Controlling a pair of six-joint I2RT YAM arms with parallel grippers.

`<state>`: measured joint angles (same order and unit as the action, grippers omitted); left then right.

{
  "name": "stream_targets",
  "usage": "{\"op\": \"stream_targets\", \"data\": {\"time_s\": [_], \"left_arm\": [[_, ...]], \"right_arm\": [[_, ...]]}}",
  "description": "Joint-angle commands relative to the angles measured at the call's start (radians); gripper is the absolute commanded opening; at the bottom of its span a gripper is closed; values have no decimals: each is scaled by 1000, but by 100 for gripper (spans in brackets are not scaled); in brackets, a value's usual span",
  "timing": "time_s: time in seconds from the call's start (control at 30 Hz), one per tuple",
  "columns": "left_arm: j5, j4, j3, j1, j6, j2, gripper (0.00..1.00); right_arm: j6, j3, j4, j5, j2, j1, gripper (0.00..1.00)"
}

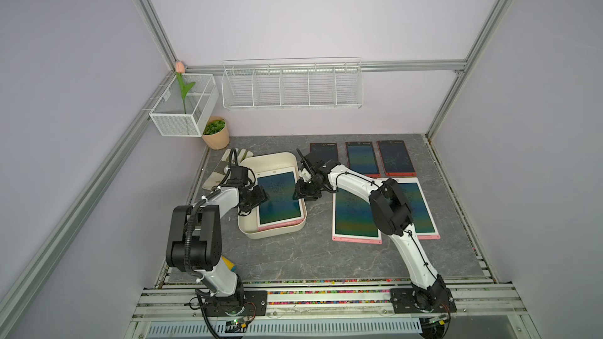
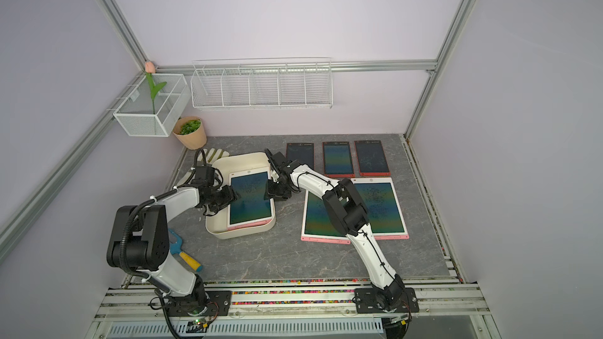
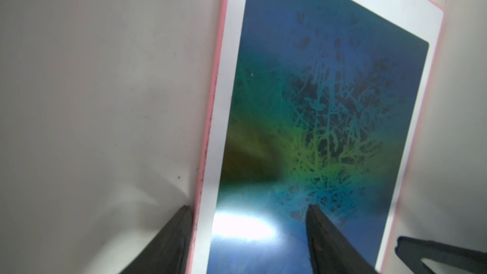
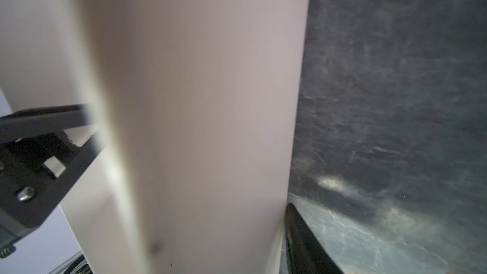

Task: Take out the writing tablet from the storage box
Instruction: Pick up the writing tablet from the storage box.

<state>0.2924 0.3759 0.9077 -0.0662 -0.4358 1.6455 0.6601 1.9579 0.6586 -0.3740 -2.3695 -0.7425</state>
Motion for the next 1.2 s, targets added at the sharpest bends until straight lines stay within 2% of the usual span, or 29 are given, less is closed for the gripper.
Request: {"op": "stream_targets", "data": {"time_s": [0.0, 0.23, 0.57, 0.77, 0.97, 1.17], "left_arm": [[159, -16, -11, -17, 13, -48, 67], [206, -54, -56, 33, 16, -58, 63], [258, -101, -67, 37, 12, -58, 59], [287, -142, -87, 43, 0, -88, 58], [314, -163, -93, 62, -9, -104, 51], [328, -167, -94, 69, -6, -108, 50]], "right_arm": [[34, 4, -99, -100, -11, -24, 47], [50, -38, -168, -153, 24, -15, 47], [102, -76, -278, -240, 42, 5, 47], [97, -80, -291, -249, 51, 11, 47], [99, -80, -293, -263, 48, 14, 47], [105, -91, -310, -270, 48, 15, 47]]}}
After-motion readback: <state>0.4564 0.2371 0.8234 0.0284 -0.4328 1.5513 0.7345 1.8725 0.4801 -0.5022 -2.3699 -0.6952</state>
